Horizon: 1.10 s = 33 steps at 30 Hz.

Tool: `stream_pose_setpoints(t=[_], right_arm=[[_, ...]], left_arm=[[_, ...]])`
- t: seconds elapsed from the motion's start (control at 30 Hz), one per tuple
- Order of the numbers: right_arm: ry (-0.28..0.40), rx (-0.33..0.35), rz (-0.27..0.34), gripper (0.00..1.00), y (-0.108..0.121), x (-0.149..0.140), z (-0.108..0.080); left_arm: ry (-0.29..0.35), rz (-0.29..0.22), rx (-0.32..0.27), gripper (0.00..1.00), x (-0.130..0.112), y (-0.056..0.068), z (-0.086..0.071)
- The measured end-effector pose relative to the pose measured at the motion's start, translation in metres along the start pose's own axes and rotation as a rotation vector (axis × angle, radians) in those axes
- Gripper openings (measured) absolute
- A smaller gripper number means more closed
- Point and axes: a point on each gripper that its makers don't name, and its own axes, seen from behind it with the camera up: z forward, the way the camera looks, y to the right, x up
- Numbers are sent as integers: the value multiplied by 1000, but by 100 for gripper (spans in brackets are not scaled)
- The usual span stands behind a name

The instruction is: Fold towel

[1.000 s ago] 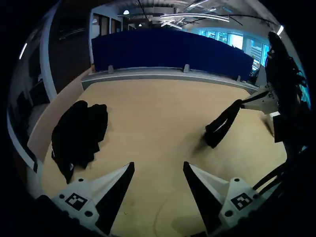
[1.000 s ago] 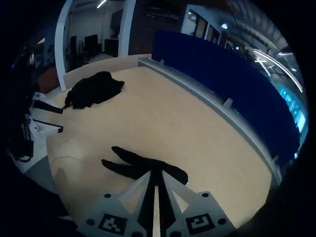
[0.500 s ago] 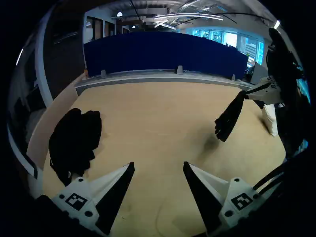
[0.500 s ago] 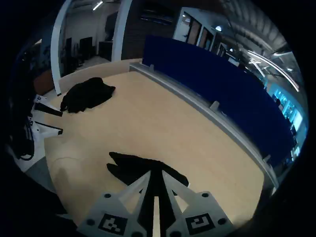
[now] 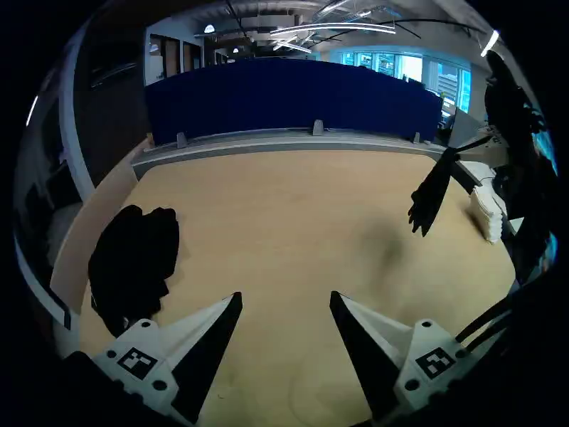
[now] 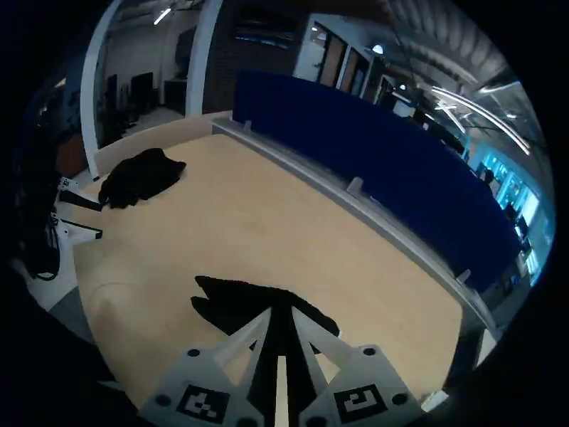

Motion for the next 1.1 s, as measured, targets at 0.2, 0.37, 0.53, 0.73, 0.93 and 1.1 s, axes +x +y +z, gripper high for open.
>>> stream_pose_setpoints(t=[0.2,0.37,0.53,0.73,0.93,1.1], right_arm=[[-15,-37,0,4,46,-15,-19],[-31,-58,-2,4,80,-30,-32],[-55,-71,5,4,111,-48,-40],[-77,-76,18,4,143,-69,-46],[-99,-77,29,4,172,-89,-49],[-122,-78,23,4,192,-104,-45]], left_arm=[[0,-6,12,91,5,2,2],[-2,-10,27,91,6,3,4],[-3,-14,39,92,8,6,5],[-7,-23,48,91,8,12,8],[-16,-27,63,92,8,15,11],[-22,-30,78,91,8,17,12]])
